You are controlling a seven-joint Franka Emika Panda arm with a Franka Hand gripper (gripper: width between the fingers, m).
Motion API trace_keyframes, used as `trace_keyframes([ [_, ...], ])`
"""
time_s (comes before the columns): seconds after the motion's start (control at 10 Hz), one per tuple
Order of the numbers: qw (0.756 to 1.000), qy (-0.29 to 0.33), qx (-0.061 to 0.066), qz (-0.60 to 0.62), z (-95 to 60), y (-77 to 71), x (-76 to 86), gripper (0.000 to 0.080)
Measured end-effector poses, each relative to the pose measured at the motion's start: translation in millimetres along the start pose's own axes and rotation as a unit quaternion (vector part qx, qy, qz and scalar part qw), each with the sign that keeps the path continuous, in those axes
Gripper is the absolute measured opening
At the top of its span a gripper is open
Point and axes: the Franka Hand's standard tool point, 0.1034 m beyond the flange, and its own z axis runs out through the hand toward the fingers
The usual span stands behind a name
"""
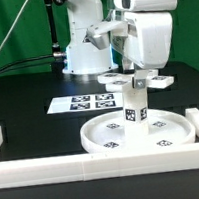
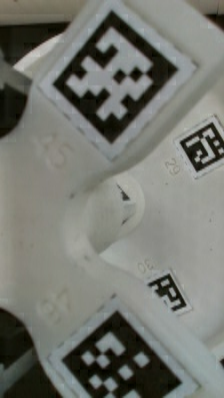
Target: Assemble round table
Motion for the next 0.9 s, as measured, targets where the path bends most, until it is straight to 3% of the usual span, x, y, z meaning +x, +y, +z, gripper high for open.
trace_keyframes([
  [0.1,0.999,0.000,0.002,0.046,-0.1,-0.3,0.0,0.0443],
  [0.4,0.972,-0.009,0.035,0.231,-0.6,-4.0,-0.3,0.0443],
  [0.6,0.963,-0.006,0.020,0.269,-0.5,0.5,-1.6,0.0443],
  [0.9,0.933,-0.008,0.020,0.358,-0.7,0.6,-1.0,0.0445],
])
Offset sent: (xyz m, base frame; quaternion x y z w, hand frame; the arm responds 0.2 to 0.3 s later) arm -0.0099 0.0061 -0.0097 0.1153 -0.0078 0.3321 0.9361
